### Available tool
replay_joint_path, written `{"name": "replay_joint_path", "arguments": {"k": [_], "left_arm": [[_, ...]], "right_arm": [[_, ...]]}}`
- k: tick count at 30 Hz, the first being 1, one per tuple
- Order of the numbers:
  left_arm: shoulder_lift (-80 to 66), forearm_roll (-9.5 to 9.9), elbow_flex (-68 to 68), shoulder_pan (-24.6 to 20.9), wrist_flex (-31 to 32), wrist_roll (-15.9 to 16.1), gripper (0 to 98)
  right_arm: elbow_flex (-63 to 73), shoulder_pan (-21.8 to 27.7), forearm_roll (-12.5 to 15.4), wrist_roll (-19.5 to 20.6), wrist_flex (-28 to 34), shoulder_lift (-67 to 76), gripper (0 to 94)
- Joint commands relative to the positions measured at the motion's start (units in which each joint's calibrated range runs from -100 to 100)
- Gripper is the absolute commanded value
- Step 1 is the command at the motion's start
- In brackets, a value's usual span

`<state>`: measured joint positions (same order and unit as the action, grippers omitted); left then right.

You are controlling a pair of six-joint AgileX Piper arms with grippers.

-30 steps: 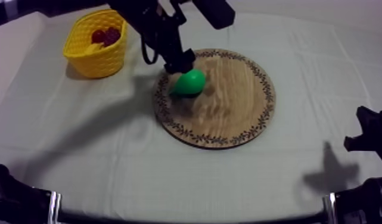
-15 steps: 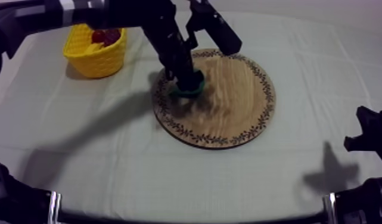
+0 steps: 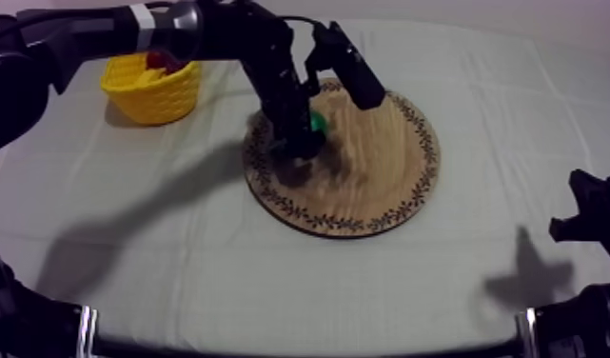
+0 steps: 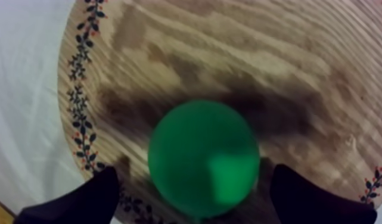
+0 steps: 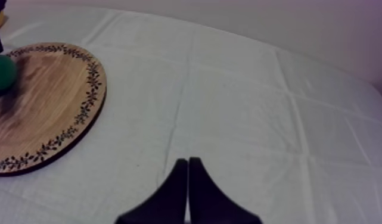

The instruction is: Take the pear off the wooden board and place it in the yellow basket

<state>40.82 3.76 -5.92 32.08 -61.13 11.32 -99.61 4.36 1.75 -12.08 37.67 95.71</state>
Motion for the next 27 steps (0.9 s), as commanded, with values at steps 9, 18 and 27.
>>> {"name": "replay_joint_path", "arguments": {"k": [9, 18, 27], "left_arm": [[2.4, -1.94, -1.0, -0.3, 0.6, 2.3, 90.7], [3.7, -2.30, -2.4, -0.4, 2.2, 2.6, 80.1], [4.1, -3.22, -3.2, -0.6, 2.3, 3.9, 57.1]], "right_arm": [[-0.1, 0.0, 0.0, 0.0, 0.0, 0.0, 0.3], [-0.1, 0.0, 0.0, -0.1, 0.0, 0.0, 0.3], [-0.1, 0.0, 0.0, -0.1, 0.0, 0.0, 0.3]]}}
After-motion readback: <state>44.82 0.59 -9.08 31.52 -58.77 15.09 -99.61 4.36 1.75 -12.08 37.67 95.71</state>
